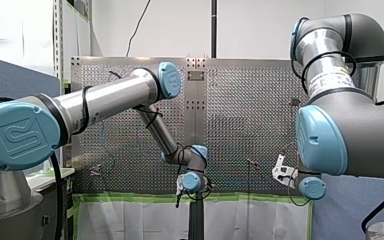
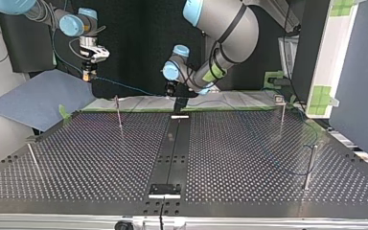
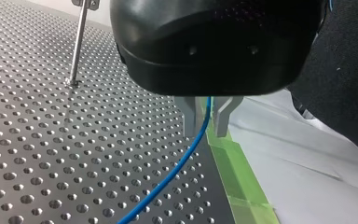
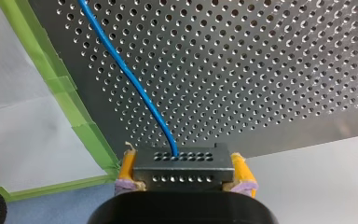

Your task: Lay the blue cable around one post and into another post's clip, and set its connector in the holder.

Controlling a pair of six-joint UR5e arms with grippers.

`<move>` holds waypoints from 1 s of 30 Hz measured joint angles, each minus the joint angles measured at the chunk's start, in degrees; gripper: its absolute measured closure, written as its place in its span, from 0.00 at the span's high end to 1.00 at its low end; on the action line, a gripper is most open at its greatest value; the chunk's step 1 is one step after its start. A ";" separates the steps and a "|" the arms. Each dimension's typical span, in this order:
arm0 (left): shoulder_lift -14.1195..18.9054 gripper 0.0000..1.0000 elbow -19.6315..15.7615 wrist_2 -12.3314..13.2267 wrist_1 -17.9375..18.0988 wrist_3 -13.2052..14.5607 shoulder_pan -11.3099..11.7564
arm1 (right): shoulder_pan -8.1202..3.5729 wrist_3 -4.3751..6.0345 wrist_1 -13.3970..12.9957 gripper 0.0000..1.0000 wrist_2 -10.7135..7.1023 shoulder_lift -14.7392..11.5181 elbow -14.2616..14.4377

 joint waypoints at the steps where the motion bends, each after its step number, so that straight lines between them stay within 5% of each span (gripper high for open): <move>1: -0.01 0.22 0.00 -0.09 -0.09 0.08 -0.01 | 0.00 0.00 0.01 0.00 0.00 0.00 0.00; 30: -0.24 0.25 0.94 -3.75 -2.47 1.10 0.33 | 0.40 0.08 0.23 0.00 -0.09 0.00 0.00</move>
